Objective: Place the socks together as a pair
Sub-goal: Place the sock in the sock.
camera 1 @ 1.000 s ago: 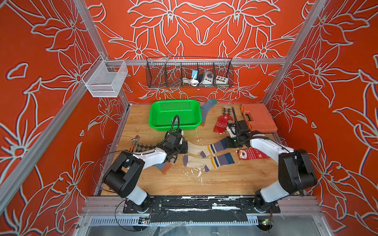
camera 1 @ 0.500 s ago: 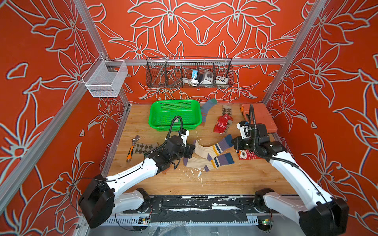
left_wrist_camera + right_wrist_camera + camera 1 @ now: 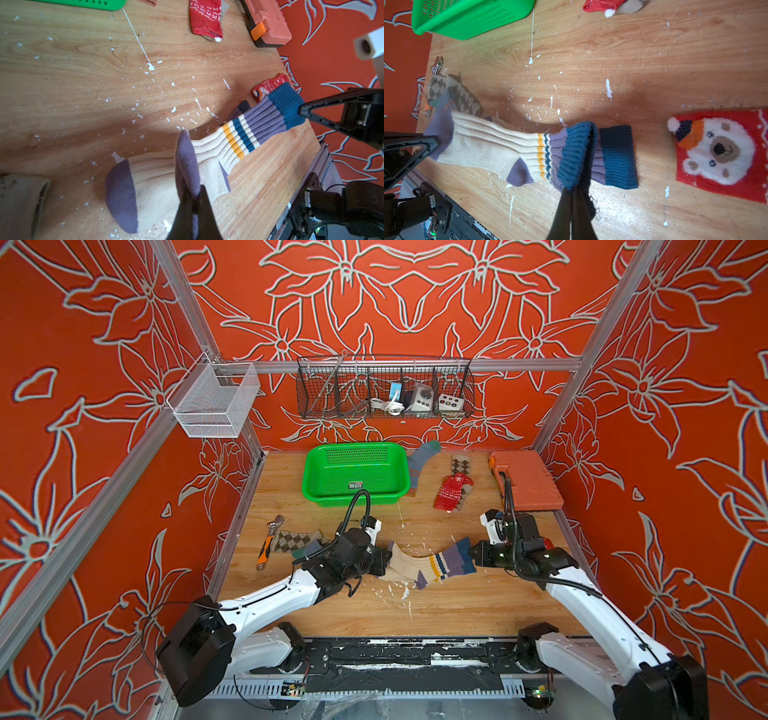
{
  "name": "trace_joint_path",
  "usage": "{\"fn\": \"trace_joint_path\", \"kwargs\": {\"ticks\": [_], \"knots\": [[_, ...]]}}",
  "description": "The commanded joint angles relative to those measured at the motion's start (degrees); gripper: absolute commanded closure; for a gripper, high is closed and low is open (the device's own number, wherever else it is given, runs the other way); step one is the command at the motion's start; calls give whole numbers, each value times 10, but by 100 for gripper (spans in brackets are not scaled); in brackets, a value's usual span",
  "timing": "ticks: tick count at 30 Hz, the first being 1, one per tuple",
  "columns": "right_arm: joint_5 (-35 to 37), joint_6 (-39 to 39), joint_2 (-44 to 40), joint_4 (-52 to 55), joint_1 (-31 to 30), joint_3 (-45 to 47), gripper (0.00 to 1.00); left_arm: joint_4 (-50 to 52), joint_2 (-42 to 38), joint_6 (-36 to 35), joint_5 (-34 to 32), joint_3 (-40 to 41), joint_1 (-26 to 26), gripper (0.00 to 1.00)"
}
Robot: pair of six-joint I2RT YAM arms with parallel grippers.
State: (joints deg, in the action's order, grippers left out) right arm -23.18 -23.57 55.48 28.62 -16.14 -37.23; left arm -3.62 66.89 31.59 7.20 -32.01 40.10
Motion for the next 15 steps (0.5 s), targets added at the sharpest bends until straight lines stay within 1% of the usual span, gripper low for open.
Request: {"fn": "trace_joint_path", "kwargs": {"ticks": [1, 6, 11, 15], "knots": [[-4, -7, 8, -31, 0, 12, 100, -19, 6, 3, -4, 2, 2, 100], [4, -6, 14, -43, 0, 30, 100, 0, 19, -9, -28, 0, 2, 100], [18, -4, 24, -55, 0, 43, 100, 11, 41, -18, -66, 2, 2, 100], [23, -6, 40, -72, 0, 51, 100, 12, 58, -22, -76, -1, 2, 100]]}}
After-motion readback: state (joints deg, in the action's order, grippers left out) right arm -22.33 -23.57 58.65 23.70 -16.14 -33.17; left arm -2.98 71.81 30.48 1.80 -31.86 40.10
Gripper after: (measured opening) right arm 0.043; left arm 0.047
